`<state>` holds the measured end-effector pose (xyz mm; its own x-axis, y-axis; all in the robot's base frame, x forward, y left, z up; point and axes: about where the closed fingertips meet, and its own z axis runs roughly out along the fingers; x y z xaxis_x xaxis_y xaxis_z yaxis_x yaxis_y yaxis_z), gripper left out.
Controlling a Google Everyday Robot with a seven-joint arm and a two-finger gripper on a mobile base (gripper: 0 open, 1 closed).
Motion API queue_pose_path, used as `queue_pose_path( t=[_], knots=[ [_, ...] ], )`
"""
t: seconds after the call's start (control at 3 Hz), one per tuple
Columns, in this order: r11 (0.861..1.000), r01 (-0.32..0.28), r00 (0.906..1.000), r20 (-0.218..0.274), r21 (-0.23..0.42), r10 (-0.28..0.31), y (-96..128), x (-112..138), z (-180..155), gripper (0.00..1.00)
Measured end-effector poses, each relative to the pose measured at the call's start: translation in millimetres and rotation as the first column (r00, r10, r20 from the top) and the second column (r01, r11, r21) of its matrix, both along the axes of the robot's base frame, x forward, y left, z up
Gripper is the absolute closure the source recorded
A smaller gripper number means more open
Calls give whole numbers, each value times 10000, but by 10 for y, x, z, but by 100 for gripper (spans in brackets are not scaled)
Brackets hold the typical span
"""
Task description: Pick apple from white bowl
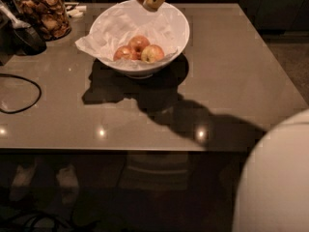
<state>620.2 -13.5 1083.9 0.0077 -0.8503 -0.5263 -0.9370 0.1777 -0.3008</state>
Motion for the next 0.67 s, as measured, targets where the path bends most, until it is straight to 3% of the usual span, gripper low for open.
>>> queue_pose_path(
  t=[0.33, 0.67],
  knots=[
    [9995, 326, 9985, -437, -54, -328, -10, -171, -114, 100],
    [9994, 321, 9980, -540, -96, -326, 1, -180, -168, 100]
  ],
)
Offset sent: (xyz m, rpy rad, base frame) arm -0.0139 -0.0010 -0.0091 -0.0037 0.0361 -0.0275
